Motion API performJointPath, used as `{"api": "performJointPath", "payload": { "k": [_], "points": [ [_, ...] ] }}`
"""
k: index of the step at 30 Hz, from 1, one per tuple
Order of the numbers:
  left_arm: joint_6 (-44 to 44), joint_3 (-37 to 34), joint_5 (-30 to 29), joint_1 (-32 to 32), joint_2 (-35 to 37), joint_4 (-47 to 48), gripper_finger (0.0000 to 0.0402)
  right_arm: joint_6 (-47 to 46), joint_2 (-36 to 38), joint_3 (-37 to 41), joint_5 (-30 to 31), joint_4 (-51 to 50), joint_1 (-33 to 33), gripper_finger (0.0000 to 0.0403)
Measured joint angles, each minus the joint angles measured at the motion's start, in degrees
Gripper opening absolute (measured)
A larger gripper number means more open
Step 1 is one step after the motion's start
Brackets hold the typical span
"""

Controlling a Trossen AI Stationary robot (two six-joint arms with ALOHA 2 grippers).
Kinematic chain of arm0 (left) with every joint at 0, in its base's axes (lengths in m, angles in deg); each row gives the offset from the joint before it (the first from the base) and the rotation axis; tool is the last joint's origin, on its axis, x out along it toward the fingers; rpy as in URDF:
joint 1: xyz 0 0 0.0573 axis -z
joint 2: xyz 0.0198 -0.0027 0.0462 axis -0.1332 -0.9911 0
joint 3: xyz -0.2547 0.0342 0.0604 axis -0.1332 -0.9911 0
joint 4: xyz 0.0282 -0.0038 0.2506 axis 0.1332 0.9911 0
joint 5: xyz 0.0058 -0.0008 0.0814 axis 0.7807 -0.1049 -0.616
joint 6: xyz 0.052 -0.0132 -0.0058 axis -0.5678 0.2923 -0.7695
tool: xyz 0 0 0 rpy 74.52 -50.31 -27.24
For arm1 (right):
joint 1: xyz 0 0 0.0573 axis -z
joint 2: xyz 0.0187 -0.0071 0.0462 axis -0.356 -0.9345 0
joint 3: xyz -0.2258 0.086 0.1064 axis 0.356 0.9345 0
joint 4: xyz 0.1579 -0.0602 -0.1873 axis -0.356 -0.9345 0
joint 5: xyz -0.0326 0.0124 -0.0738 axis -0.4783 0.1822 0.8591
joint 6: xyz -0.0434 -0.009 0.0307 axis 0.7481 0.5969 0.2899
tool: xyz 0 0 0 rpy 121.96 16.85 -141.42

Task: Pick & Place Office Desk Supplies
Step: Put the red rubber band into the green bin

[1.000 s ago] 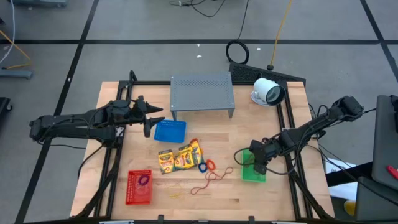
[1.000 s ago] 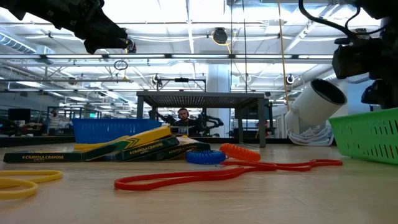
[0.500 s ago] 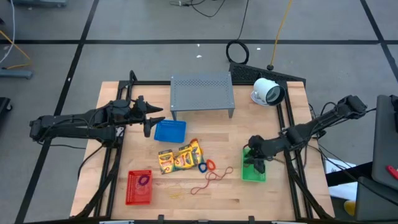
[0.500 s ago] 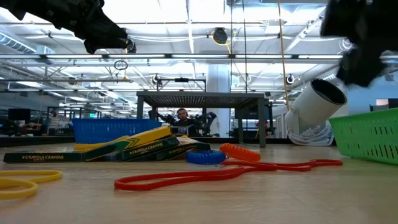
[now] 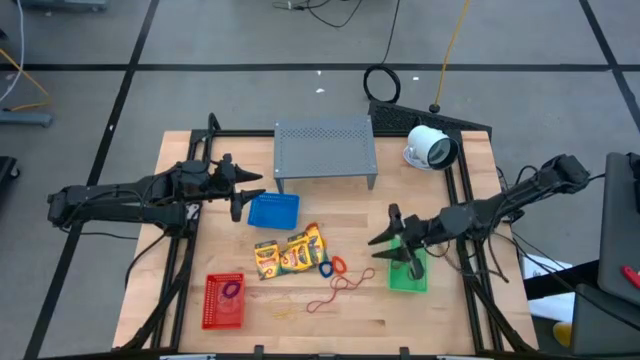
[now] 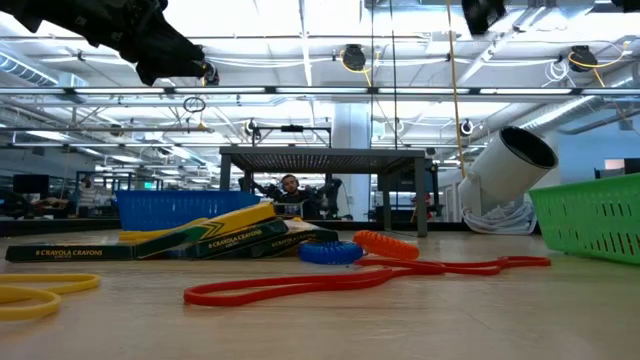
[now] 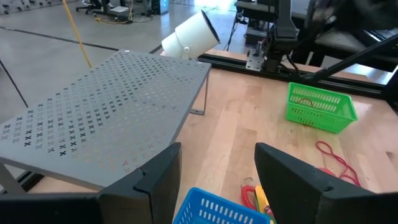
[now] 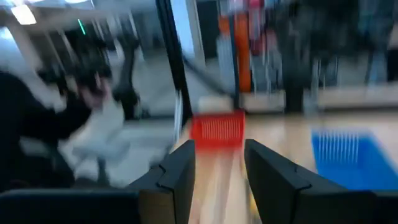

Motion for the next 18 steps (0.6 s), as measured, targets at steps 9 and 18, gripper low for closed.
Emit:
{"api": "performJointPath", "payload": {
  "k": [9, 18],
  "points": [
    [2.5, 0.0, 0.0, 0.0, 0.0, -0.3, 0.0214, 9.6, -1.9, 0.0, 1.7, 13.5, 2.6, 0.0127],
    [3.5, 0.0, 0.0, 0.0, 0.0, -0.4, 0.0214, 4.8, -5.4, -14.4, 4.6, -28.7, 6.5, 0.0128]
  ]
}}
